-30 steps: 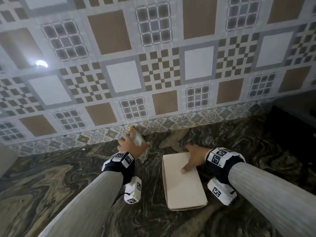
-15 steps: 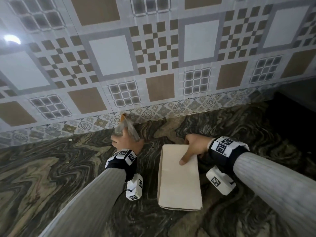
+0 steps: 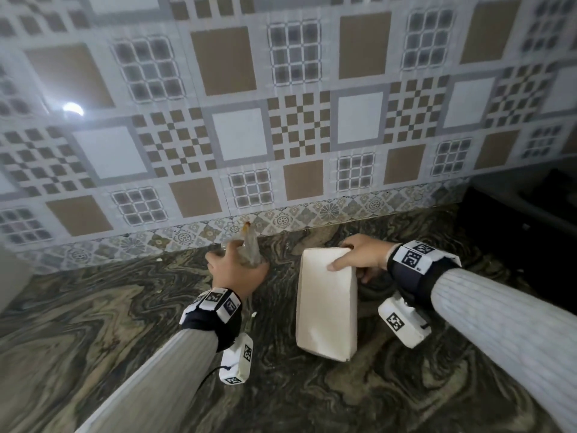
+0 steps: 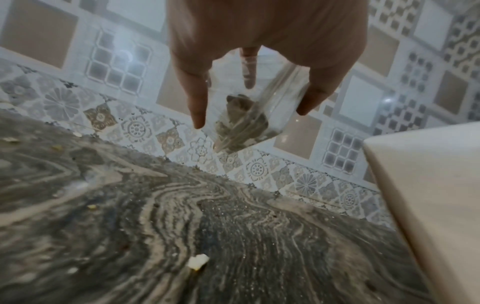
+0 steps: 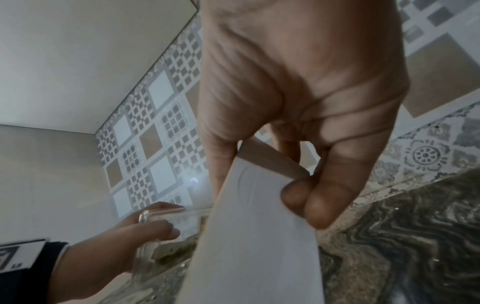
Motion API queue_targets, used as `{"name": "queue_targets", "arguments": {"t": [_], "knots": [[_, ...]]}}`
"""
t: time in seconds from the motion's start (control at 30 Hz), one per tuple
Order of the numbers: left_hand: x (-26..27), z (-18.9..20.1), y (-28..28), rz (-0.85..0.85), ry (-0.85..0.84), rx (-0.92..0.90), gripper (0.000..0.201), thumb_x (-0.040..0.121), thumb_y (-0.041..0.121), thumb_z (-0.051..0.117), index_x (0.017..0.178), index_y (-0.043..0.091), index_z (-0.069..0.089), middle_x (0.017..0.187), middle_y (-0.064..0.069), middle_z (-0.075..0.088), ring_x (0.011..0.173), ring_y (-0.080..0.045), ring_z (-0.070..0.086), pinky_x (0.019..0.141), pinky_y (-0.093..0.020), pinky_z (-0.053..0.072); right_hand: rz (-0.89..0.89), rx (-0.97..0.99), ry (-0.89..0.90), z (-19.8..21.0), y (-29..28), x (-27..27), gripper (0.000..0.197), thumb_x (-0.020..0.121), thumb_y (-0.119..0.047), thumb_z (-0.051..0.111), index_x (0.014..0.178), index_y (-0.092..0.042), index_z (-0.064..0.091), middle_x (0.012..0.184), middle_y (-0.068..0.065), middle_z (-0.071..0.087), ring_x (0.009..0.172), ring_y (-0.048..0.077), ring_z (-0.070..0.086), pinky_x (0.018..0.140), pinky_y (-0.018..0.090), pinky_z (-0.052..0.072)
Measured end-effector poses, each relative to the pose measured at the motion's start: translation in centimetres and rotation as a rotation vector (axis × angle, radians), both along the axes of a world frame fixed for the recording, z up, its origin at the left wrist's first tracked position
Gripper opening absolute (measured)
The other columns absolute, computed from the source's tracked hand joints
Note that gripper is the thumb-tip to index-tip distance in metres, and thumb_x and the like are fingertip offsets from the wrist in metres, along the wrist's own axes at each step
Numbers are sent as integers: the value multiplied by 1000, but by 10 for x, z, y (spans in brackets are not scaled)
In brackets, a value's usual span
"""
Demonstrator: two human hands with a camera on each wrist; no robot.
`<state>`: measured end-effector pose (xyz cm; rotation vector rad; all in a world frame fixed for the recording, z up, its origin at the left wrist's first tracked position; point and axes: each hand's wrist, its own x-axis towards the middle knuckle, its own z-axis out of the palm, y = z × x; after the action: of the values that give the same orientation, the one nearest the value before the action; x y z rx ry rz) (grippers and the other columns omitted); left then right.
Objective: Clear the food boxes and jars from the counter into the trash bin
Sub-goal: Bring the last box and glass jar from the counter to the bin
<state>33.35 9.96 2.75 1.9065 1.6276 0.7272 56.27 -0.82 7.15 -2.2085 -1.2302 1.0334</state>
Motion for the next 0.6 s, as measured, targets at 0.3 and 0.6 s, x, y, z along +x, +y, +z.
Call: {"name": "queue_targets", "arguments": {"t": [0.3, 0.6], "knots": [[-66, 18, -52, -284, -41, 64, 54, 72, 41, 71, 117, 16, 56, 128, -17, 39, 127, -37, 34, 107, -44, 34, -283, 159, -14, 23, -91, -86, 44, 78, -27, 77, 106, -4, 54, 90, 6, 59, 70, 17, 58, 40, 23, 48], [-61, 19, -146, -667, -149, 68, 41, 76, 24, 67, 115, 14, 58, 122, -13, 47, 108, -24, 50, 96, -26, 37, -599, 193, -122, 20, -230, -133, 52, 71, -34, 79, 106, -7, 52, 100, 6, 61, 88, 25, 66, 63, 39, 60]]}}
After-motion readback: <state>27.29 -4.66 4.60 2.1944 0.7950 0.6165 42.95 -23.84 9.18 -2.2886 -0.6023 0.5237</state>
